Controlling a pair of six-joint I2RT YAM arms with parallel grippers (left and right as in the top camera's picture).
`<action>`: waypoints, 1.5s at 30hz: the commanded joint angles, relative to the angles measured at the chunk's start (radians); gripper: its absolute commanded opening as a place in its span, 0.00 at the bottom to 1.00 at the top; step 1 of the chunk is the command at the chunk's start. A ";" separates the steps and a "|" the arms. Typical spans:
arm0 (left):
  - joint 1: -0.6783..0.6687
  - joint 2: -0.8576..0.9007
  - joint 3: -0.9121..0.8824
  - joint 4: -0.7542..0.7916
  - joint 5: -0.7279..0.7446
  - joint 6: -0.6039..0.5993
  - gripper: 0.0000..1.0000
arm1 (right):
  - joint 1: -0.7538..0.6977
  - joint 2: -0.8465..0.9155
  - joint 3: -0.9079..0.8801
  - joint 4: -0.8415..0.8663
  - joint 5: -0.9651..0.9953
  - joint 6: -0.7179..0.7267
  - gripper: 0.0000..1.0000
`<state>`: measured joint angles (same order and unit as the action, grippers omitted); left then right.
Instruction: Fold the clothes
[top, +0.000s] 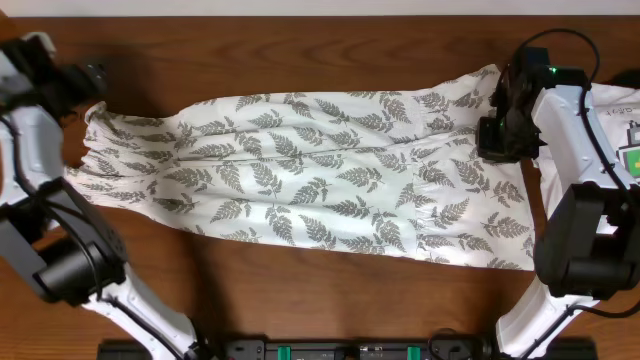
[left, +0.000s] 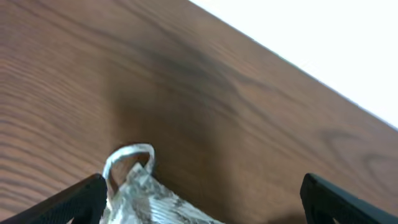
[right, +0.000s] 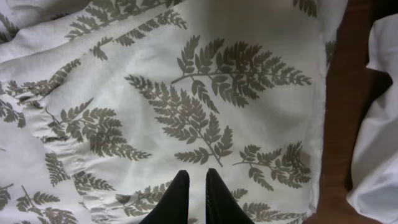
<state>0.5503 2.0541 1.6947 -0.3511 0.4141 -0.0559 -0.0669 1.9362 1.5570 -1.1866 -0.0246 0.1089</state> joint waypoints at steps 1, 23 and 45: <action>0.031 0.087 0.146 -0.093 0.121 -0.009 1.00 | 0.009 -0.001 0.012 -0.004 -0.003 -0.013 0.10; 0.041 0.378 0.280 -0.102 0.128 -0.017 0.99 | 0.009 -0.001 0.012 -0.033 -0.002 -0.013 0.10; -0.005 0.422 0.280 -0.194 0.127 0.021 0.48 | 0.009 -0.001 0.012 -0.036 -0.003 -0.013 0.10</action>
<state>0.5518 2.4504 1.9644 -0.5362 0.5426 -0.0540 -0.0669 1.9366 1.5570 -1.2190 -0.0265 0.1089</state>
